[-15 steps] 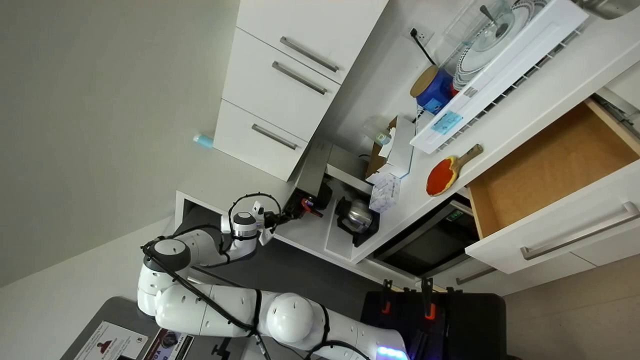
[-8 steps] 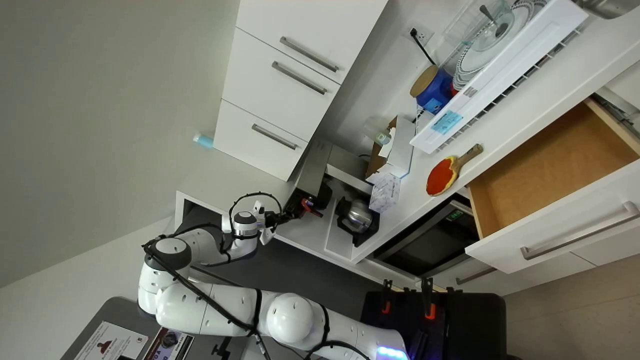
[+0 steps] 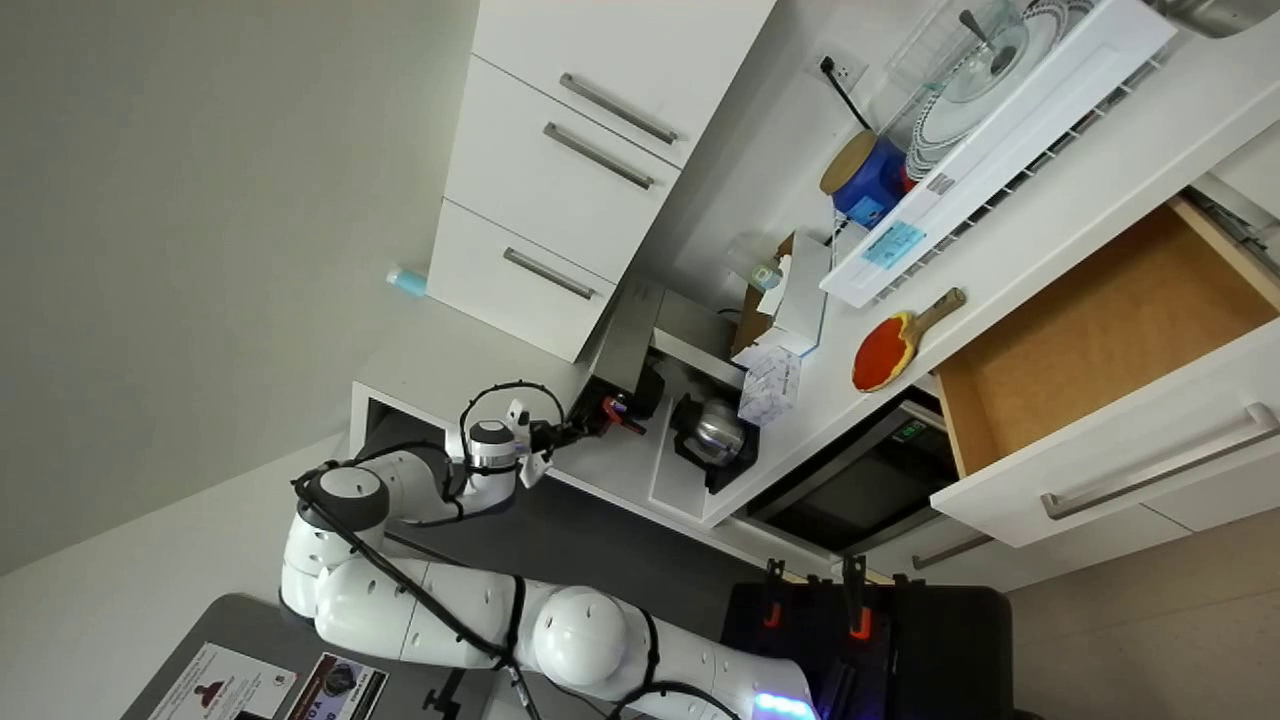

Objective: Push the button on the coffee machine

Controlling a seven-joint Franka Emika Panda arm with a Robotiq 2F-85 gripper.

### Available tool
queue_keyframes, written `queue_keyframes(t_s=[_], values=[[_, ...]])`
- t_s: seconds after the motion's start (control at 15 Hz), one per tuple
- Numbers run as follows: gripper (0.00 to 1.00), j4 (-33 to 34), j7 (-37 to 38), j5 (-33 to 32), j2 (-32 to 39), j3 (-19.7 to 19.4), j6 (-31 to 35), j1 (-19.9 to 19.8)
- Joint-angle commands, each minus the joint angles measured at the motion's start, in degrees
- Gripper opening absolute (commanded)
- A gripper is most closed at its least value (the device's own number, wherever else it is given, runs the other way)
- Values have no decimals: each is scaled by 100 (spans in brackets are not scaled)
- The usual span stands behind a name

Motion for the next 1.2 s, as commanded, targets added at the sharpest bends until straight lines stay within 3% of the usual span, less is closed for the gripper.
queue_keyframes(t_s=[0.0,0.87,1.13], values=[[0,235,-9,-288,263,77,78,-96],[0,351,47,-1340,417,67,47,-157],[0,385,-202,-847,332,53,-238,117]])
